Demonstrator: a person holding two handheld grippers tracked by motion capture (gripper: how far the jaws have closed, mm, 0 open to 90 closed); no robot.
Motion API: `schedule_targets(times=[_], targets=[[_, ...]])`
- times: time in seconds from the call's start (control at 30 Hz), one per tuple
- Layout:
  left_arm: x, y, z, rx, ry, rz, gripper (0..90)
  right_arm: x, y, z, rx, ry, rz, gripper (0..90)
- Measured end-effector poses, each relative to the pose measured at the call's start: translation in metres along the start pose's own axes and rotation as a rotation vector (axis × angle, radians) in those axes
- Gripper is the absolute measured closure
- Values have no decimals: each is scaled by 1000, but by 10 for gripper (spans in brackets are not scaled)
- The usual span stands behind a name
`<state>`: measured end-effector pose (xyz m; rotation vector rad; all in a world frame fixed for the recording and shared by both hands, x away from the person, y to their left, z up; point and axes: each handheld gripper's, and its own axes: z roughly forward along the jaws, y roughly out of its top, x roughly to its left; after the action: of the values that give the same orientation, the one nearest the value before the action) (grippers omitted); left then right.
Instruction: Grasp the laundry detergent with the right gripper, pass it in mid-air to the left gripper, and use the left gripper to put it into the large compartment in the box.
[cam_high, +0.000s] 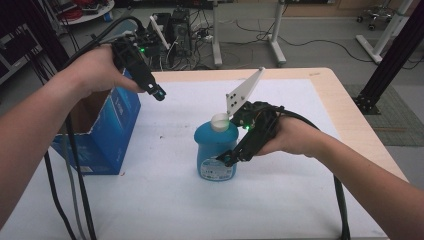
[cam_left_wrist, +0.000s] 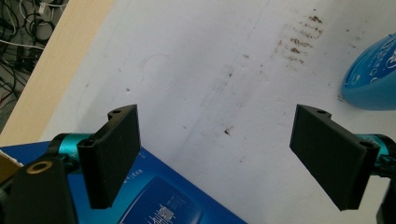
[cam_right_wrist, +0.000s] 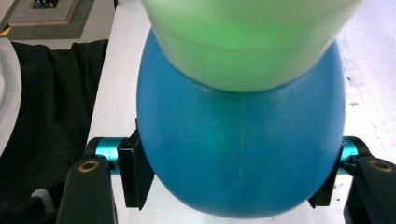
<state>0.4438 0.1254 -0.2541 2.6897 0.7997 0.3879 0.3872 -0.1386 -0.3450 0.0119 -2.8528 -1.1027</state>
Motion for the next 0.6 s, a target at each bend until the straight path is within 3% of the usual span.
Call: schedule_targets(times=[0.6], targets=[[1, -1, 0, 5, -4, 7, 164, -2, -1, 1, -18, -6, -12, 407]])
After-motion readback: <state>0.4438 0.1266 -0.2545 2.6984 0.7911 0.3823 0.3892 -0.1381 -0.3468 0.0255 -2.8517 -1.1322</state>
